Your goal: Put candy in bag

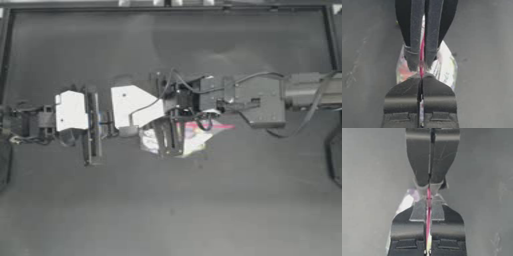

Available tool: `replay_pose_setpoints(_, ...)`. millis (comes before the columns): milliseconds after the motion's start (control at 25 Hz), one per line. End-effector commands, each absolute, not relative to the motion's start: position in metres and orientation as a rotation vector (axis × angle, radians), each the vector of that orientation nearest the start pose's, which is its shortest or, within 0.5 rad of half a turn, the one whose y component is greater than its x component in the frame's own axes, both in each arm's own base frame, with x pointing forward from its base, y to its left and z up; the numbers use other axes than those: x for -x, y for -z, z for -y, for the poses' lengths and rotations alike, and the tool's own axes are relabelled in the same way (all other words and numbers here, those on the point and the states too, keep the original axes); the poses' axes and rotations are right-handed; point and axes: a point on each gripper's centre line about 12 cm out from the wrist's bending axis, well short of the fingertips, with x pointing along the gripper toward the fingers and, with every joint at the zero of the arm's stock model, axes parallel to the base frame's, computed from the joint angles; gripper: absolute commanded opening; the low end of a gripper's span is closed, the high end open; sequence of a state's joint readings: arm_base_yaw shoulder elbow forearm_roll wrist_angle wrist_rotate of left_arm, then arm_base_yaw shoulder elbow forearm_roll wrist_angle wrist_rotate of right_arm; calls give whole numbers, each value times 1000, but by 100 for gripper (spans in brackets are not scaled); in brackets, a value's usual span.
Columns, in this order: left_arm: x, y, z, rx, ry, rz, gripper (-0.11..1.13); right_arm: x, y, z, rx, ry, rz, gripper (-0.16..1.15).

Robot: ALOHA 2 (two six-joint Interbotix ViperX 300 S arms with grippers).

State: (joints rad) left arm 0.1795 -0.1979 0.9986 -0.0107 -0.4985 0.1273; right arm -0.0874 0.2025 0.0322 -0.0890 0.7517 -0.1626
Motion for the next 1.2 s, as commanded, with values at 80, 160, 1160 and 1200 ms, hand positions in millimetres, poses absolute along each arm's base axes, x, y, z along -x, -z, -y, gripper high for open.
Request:
replay_pose_setpoints(80, -317, -205, -57, -100, -167, -240, 5, -468, -260, 47, 194, 27, -959, 5)
replay_pose_setpoints(160, -317, -205, -57, -102, -166, -240, 5, -467, -257, 47, 193, 27, -967, 5)
replay_pose_setpoints(1160, -316, -205, -56, -103, -164, -242, 5, -420, -231, 64, 102, 107, -1089, 5)
replay_pose_setpoints(1200, -316, -205, -56, -103, -164, -242, 5, -418, -230, 63, 99, 110, -1094, 5)
